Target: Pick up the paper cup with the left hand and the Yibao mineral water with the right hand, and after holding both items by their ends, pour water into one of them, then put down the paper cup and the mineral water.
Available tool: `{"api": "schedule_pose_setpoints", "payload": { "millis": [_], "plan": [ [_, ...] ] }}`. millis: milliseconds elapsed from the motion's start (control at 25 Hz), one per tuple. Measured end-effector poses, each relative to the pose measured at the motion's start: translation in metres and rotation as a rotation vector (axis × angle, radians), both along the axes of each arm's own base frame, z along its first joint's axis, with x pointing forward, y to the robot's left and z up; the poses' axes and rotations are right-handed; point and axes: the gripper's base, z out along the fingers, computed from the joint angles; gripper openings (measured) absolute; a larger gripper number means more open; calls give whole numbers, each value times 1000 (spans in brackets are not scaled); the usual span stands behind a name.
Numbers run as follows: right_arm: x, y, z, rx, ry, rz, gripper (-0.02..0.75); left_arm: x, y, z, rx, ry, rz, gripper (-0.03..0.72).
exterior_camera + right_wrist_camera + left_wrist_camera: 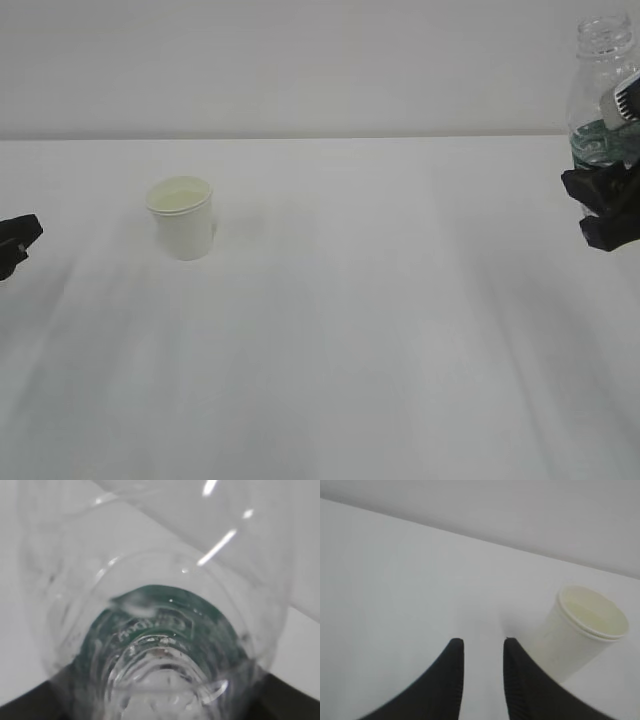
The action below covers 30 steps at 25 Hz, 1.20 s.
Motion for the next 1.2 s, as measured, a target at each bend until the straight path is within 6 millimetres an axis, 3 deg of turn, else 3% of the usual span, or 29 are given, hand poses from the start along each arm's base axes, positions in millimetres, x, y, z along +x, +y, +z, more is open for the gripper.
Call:
{"api": "schedule_pose_setpoints", "payload": {
  "millis": [240, 640, 960, 1200],
  "plan": [
    [0, 0, 0, 44, 5, -20, 456, -11, -10, 24, 52, -80, -31, 185],
    [0, 1, 0, 63, 11, -18, 456, -15, -17, 40, 89, -142, -112, 188],
    [0, 2, 0, 72, 14, -15, 456, -18, -20, 46, 104, -163, -143, 338],
    [-1, 2, -1, 42, 16, 1, 456, -20, -25, 45, 115, -160, -204, 363]
  ]
}}
